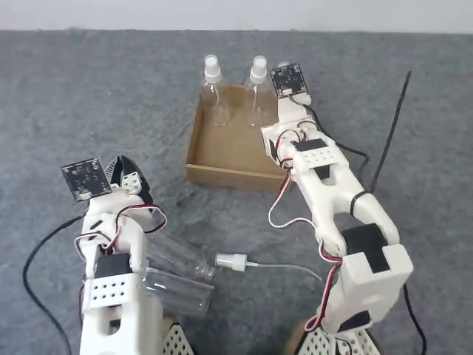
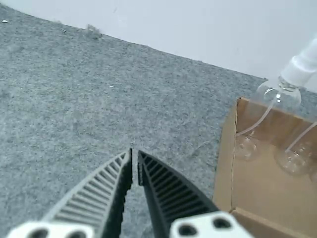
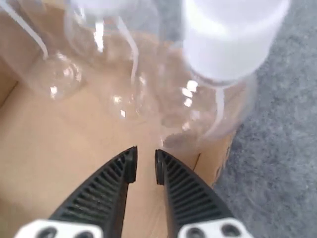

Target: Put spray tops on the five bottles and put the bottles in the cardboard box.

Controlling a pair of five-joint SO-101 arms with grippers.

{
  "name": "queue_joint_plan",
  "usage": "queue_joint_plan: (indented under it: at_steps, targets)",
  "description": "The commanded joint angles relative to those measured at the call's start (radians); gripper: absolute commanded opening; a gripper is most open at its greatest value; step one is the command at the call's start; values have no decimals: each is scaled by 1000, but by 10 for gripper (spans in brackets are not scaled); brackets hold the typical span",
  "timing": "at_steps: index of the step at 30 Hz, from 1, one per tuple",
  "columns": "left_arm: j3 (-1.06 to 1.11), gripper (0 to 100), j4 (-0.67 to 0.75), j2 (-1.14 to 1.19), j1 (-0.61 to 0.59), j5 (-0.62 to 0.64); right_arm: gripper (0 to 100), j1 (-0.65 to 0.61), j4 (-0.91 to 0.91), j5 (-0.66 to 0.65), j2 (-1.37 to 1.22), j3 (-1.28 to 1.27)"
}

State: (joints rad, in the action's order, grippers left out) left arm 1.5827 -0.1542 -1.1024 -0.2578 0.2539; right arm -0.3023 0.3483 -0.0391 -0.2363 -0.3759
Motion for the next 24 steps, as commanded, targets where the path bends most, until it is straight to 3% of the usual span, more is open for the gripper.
queue_joint_plan:
  at_steps: [1,18,24]
  targets:
    - [-12,16,34,-23,-3,-11,6,4,-25,-18,148,-23]
    - [-12,16,34,-23,-5,-11,6,-61,-22,-18,384,-189]
    - [-12,16,35,-23,-2,-11,6,-94,88,-18,447,-183]
